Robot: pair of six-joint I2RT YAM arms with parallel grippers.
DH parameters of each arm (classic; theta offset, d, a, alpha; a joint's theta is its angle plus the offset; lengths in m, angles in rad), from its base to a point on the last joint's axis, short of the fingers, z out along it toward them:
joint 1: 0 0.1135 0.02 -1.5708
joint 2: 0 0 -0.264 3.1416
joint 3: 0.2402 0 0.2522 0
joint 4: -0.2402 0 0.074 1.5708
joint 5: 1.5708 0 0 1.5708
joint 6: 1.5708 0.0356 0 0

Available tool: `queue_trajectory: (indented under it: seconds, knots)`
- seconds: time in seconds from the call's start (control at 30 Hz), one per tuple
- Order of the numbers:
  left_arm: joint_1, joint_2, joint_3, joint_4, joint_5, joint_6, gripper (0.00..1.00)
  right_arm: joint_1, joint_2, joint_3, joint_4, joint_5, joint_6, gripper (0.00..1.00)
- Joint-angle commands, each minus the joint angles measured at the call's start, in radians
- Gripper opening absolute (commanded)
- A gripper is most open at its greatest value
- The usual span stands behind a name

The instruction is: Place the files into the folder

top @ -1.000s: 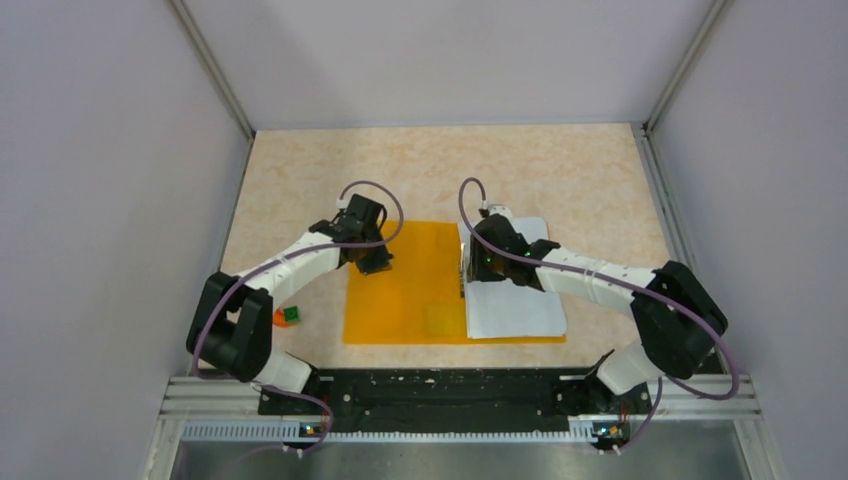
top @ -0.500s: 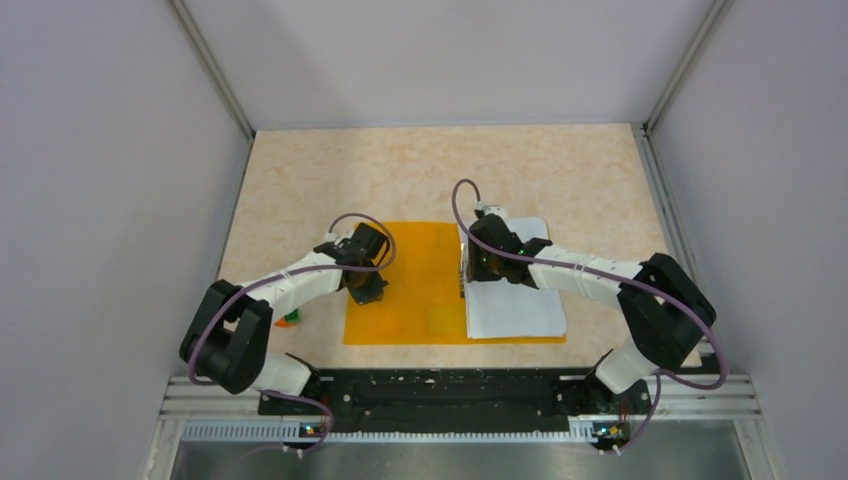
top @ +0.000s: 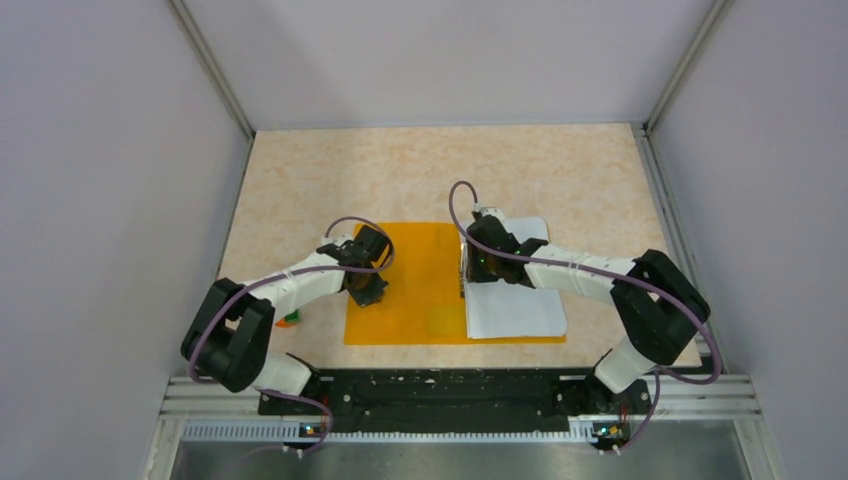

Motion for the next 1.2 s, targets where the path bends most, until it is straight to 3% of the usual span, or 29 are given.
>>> queue_trajectory:
  seconds: [0.0, 0.43, 1.17]
  knots:
    - [-0.005, 0.037, -0.014, -0.019, -0.032, -0.025, 0.0, 0.016, 0.012, 0.037, 0.033, 0.015, -0.001, 0.21]
    - [-0.006, 0.049, -0.023, -0.022, -0.027, -0.046, 0.0, 0.049, 0.013, 0.041, 0.013, 0.035, 0.008, 0.09]
    - [-0.011, 0.062, -0.021, -0.015, -0.013, -0.067, 0.0, 0.079, -0.01, -0.047, 0.068, 0.054, 0.051, 0.08]
